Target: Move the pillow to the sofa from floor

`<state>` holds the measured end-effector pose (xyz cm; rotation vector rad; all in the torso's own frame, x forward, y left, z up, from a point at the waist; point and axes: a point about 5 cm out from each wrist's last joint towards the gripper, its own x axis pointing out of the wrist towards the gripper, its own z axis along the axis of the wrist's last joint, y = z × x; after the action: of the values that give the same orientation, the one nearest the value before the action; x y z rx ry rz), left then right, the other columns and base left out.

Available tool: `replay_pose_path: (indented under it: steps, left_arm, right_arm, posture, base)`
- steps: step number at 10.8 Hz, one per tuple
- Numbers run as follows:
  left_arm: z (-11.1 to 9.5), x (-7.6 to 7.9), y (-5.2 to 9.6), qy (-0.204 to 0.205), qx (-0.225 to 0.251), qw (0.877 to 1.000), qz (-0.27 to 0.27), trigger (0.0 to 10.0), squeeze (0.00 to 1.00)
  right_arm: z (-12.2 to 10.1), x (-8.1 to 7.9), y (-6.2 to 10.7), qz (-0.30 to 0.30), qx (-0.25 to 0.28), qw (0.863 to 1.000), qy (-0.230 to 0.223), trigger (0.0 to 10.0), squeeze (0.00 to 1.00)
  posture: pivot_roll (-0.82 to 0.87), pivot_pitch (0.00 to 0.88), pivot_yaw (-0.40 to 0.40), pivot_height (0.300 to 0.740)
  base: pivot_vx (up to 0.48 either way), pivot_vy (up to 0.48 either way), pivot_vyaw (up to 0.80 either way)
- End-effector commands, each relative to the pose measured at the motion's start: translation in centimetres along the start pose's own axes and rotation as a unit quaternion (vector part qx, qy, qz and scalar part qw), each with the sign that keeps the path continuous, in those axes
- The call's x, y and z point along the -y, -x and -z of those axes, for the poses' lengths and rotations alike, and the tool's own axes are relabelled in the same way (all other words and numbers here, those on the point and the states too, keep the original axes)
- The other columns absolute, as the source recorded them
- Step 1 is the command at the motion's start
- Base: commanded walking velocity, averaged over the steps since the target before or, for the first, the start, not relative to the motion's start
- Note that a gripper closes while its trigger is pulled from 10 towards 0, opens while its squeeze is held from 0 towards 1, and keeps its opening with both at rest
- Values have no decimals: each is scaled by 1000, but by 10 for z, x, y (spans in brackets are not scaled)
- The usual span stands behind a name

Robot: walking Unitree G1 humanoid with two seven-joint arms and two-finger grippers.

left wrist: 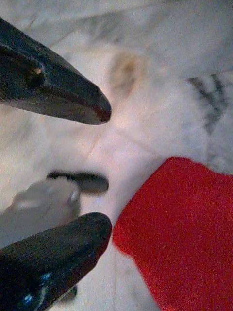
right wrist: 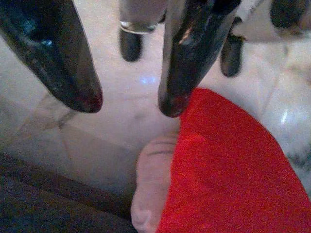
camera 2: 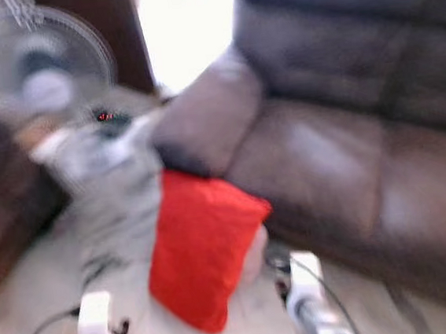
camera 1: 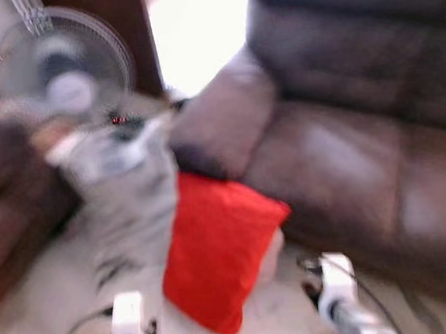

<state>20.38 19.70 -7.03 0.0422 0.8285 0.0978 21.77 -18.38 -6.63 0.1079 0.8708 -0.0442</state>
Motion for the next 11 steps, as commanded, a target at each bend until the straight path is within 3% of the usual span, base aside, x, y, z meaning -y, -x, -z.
replay_pose_path:
  steps: [1, 5, 7, 8, 9, 11]
  left_arm:
    - [3, -6, 1, 3, -5, 1000, -8, 10000, 0]
    - [3, -6, 1, 2, -7, 1000, -9, 10000, 0]
    - [4, -5, 1, 8, -10, 1000, -11, 10000, 0]
    - [3, -5, 1, 8, -10, 1000, -11, 10000, 0]
    - [3, -5, 0, 7, -11, 1000, -11, 10000, 0]
    - [3, -5, 0, 7, -12, 1000, -11, 10000, 0]
  right_arm:
    - [-1, -5, -1, -6, 2, 1000, -8, 10000, 0]
    - [-1, -4, -1, -4, 1, 1000, -15, 10000, 0]
    - [-2, -3, -1, 0, -2, 1000, 9, 10000, 0]
    - [-3, -4, -1, -1, 0, 1000, 6, 10000, 0]
    - [-1, -4, -1, 4, -3, 1000, -18, 10000, 0]
    - [-2, -3, -1, 7, 1, 1000, -14, 10000, 0]
  posture:
    - [48, 96, -26, 740]
    - [46, 95, -26, 740]
    - [44, 104, -28, 740]
    - [42, 106, -28, 740]
    - [43, 110, -28, 740]
    - [40, 108, -26, 740]
  base:
    - [0, 0, 0]
    - [0, 0, 0]
    - [0, 0, 0]
    - [0, 0, 800]
    - [0, 0, 0]
    - [0, 0, 0]
